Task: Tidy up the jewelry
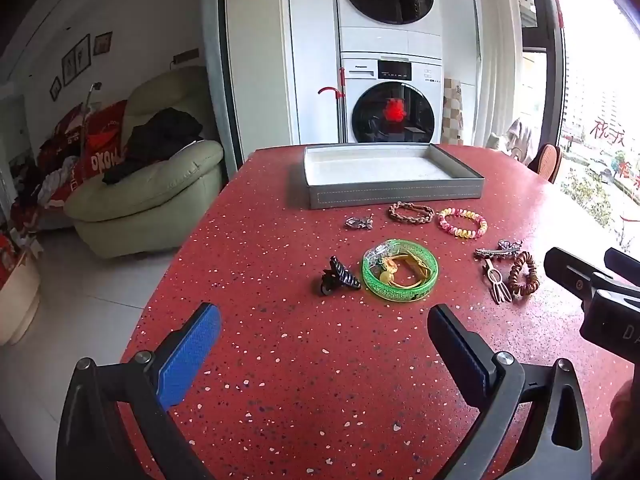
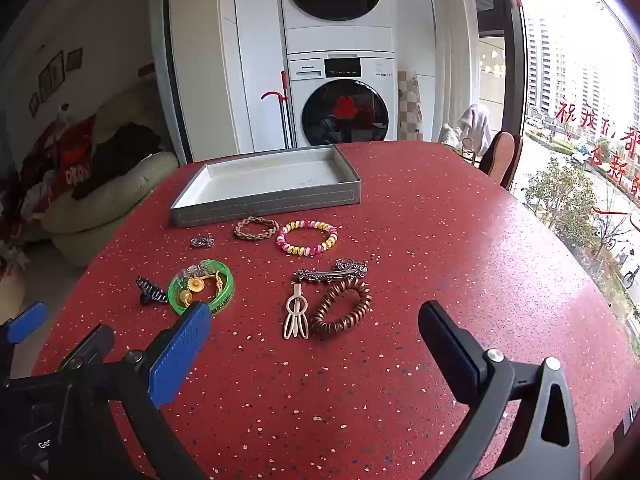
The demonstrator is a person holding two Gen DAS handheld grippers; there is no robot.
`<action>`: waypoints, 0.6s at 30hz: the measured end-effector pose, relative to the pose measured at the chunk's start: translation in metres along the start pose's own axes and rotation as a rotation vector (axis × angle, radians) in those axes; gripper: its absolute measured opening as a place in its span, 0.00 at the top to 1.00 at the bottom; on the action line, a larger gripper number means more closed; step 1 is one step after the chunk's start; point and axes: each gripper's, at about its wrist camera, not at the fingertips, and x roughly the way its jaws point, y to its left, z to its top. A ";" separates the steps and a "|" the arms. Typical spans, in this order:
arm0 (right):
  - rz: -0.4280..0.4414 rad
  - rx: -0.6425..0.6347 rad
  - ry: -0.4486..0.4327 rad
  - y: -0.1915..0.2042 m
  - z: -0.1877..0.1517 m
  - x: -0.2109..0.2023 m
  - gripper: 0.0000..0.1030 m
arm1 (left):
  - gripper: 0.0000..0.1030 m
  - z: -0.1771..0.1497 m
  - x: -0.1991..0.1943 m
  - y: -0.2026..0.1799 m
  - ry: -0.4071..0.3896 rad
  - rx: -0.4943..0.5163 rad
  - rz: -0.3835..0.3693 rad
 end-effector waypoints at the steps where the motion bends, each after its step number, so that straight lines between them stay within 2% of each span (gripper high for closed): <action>1: -0.001 0.002 0.000 0.000 0.000 -0.001 0.00 | 0.00 -0.001 -0.001 -0.001 0.006 0.001 0.000; 4: 0.001 0.022 -0.001 -0.001 0.000 -0.003 0.00 | 0.00 0.004 0.013 0.006 0.072 -0.037 -0.013; 6: 0.002 0.029 -0.003 -0.004 0.006 -0.003 0.00 | 0.00 0.003 0.014 0.001 0.048 -0.023 0.004; 10: 0.017 0.034 -0.009 -0.006 0.004 0.000 0.00 | 0.00 0.002 0.005 0.003 0.017 -0.030 -0.011; 18: 0.027 0.012 -0.015 0.002 0.005 -0.004 0.00 | 0.00 0.002 0.005 0.003 0.024 -0.029 -0.022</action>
